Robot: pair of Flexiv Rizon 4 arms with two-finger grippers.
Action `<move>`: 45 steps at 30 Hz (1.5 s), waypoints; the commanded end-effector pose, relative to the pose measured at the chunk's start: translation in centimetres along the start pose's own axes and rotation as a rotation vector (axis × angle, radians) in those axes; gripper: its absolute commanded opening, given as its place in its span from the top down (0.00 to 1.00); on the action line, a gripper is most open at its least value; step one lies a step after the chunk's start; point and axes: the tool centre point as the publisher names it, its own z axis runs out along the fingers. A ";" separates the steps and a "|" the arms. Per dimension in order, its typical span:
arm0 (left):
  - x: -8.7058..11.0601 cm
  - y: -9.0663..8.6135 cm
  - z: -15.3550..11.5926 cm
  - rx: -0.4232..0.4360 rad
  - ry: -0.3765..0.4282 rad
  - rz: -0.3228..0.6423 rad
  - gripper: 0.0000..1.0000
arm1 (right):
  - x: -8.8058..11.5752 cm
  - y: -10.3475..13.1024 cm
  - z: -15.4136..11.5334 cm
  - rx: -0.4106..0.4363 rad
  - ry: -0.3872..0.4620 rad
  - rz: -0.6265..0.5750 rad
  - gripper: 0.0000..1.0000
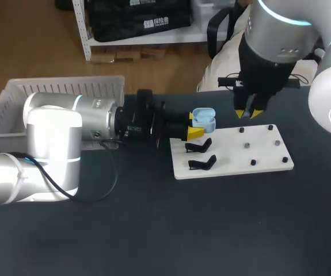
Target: Pick up each earbud case from the left stands, insert the matching earbuds, close the lid, and place the case in the box.
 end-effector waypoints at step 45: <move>0.1 -0.1 0.0 -0.004 -0.003 0.003 1.00 | -0.5 7.6 1.4 0.083 0.093 -0.469 1.00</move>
